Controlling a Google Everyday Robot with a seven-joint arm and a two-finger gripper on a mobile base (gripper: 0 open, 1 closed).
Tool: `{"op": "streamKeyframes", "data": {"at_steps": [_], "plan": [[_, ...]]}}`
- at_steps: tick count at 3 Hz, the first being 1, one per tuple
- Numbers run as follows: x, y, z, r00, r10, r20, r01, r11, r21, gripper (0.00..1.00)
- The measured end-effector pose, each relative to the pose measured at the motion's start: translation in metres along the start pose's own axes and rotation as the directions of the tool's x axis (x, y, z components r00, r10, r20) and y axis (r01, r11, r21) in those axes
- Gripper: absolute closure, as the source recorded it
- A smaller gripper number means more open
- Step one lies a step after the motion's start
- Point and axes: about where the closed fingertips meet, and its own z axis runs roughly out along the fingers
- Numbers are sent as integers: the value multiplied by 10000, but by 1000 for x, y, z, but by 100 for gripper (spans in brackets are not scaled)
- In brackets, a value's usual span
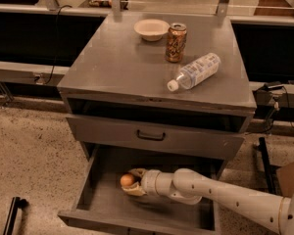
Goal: Place orange into middle drawer
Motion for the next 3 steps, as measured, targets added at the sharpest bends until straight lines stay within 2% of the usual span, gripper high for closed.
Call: {"op": "streamKeyframes", "data": {"at_steps": [1,2,3], "plan": [[2,2,-9,9963,174,844,-143,9992,-378,0],[-12,5,-39,9712,252,2371,-118,9982,-580,0],[-18,14,-94,9311,948,3523,-776,9950,-627,0]]}}
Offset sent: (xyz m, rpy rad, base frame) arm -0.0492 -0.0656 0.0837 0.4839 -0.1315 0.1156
